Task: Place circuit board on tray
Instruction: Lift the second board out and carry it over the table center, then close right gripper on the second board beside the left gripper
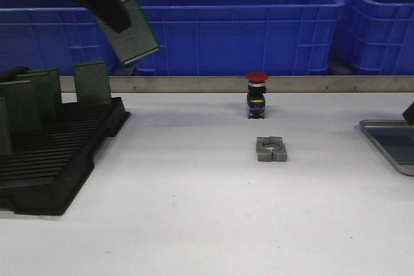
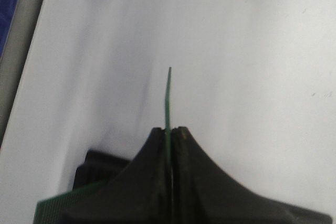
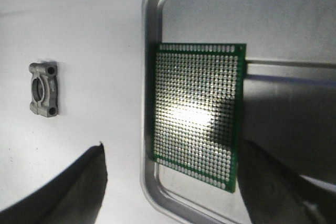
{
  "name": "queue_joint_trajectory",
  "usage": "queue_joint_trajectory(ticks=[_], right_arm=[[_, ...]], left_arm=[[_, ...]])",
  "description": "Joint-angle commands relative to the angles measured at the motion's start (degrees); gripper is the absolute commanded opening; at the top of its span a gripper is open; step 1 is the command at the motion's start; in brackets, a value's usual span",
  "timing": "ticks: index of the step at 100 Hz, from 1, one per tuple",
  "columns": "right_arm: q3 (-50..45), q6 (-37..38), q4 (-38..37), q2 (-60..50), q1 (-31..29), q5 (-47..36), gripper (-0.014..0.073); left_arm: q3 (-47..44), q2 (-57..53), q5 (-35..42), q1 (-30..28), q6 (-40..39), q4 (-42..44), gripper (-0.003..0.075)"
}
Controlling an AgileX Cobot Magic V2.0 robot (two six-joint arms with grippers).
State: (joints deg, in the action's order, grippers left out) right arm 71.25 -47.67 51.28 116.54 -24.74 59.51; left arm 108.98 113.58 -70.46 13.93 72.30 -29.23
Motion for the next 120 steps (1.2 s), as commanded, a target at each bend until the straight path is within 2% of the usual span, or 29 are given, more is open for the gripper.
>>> queue_joint_trajectory(ticks=[1, 24, 43, 60, 88, 105, 120], right_arm=[[1.33, -0.41, 1.84, -2.73, -0.35, 2.27, 0.0541], [1.33, -0.41, 2.78, -2.73, -0.35, 3.11, 0.0541], [1.33, -0.41, 4.18, -2.73, -0.35, 4.35, 0.0541], [1.33, -1.96, 5.28, -3.76, -0.3, 6.81, 0.0541], [1.33, -13.63, 15.65, -13.67, 1.15, 15.79, 0.0541], [1.26, -23.14, 15.69, -21.95, 5.03, 16.61, 0.0541], [1.26, -28.15, 15.52, -27.88, 8.73, 16.61, 0.0541]], left_arm=[[1.87, -5.05, -2.68, 3.33, -1.39, -4.66, -0.0018], [1.87, -5.26, -2.68, 14.14, -7.28, -10.3, -0.0018], [1.59, -5.18, -2.68, 19.52, -7.56, -10.33, -0.0018], [1.59, -5.18, -2.68, 20.63, -8.58, -10.43, -0.0018], [1.59, -5.18, -2.68, 20.63, -8.8, -10.43, -0.0018], [1.59, -5.18, -2.68, 20.63, -9.32, -10.43, -0.0018], [1.59, -5.18, -2.68, 20.63, -9.76, -10.43, -0.0018]])
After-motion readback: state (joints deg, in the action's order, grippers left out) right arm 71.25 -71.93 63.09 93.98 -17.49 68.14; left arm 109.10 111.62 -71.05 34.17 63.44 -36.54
